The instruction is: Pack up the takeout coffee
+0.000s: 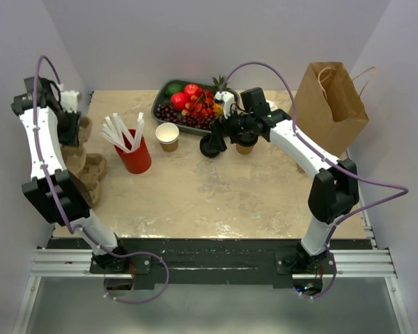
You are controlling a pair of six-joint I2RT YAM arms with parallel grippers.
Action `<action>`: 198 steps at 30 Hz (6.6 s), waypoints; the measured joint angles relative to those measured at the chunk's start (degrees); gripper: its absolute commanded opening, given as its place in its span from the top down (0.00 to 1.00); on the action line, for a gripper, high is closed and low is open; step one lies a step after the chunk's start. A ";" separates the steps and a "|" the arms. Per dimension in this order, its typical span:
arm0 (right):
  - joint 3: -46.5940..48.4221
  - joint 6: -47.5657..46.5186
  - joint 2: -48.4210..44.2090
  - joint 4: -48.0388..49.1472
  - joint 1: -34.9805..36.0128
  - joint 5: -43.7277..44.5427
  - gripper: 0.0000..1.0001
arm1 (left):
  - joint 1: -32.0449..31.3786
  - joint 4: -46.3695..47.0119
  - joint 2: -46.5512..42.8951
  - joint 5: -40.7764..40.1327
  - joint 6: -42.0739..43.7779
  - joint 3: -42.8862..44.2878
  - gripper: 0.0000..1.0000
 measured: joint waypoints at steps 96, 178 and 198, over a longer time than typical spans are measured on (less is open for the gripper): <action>36.09 -13.55 8.11 -23.89 -46.14 25.77 0.96 | -57.31 7.58 -8.68 20.41 10.91 7.34 1.00; -6.69 -24.72 -45.55 -31.36 -33.33 3.41 1.00 | -84.35 67.04 -6.23 26.51 36.54 -12.87 1.00; -2.91 -27.36 -41.97 -32.50 -33.31 2.86 1.00 | -86.88 40.24 0.70 23.02 45.94 0.79 1.00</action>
